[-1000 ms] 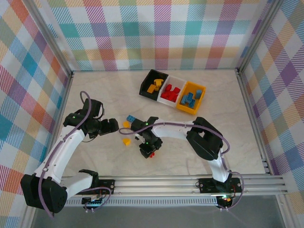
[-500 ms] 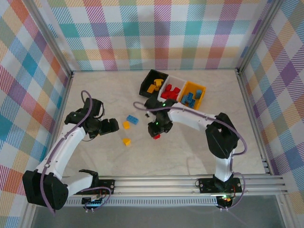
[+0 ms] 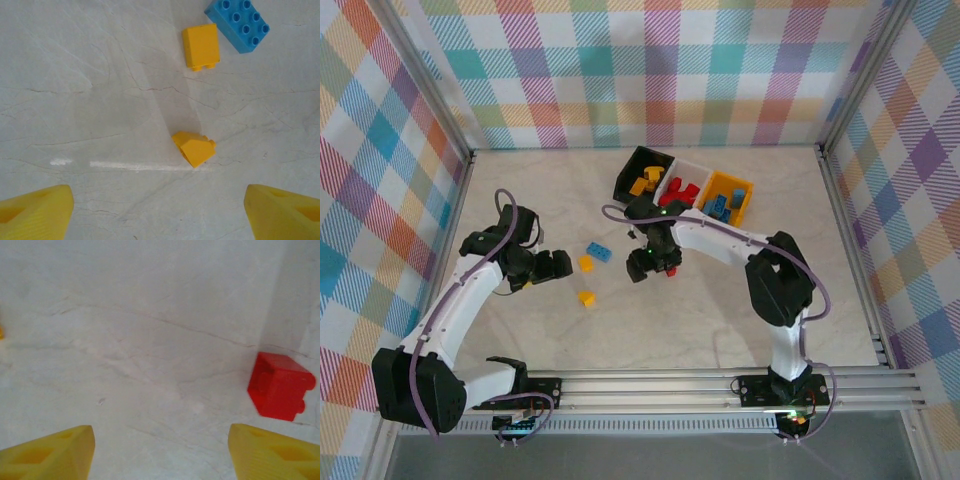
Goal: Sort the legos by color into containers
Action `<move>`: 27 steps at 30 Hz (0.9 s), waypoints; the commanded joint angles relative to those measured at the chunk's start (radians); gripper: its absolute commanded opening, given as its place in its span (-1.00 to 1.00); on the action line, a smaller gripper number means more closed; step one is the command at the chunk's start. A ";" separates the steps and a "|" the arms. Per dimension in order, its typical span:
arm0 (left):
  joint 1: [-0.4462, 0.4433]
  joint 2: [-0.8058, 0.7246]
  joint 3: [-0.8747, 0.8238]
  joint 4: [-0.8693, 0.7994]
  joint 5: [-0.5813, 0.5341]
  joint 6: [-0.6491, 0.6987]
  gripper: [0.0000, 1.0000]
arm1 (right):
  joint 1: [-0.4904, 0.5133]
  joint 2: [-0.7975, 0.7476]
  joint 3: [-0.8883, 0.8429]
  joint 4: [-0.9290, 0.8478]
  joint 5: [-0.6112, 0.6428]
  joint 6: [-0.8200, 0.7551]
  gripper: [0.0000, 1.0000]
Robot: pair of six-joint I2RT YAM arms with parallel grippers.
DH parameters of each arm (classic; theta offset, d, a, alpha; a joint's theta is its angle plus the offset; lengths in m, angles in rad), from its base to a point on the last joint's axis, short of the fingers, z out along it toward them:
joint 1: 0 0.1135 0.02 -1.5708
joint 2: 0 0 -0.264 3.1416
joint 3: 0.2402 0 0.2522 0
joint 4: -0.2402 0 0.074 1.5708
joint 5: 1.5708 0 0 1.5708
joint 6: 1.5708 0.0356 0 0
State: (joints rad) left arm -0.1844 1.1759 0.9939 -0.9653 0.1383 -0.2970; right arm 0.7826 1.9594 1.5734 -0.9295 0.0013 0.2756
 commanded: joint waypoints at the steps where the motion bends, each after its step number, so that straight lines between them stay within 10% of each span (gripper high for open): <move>1: 0.016 0.010 0.019 0.008 0.025 0.016 0.78 | -0.070 0.031 0.051 -0.057 0.062 0.056 0.54; 27: 0.016 0.033 0.001 0.034 0.044 -0.017 0.80 | -0.157 0.258 0.157 -0.098 0.047 0.002 -0.01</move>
State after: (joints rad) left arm -0.1841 1.1965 0.9936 -0.9409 0.1673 -0.2989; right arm 0.6338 2.2005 1.7367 -1.0080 0.0433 0.2962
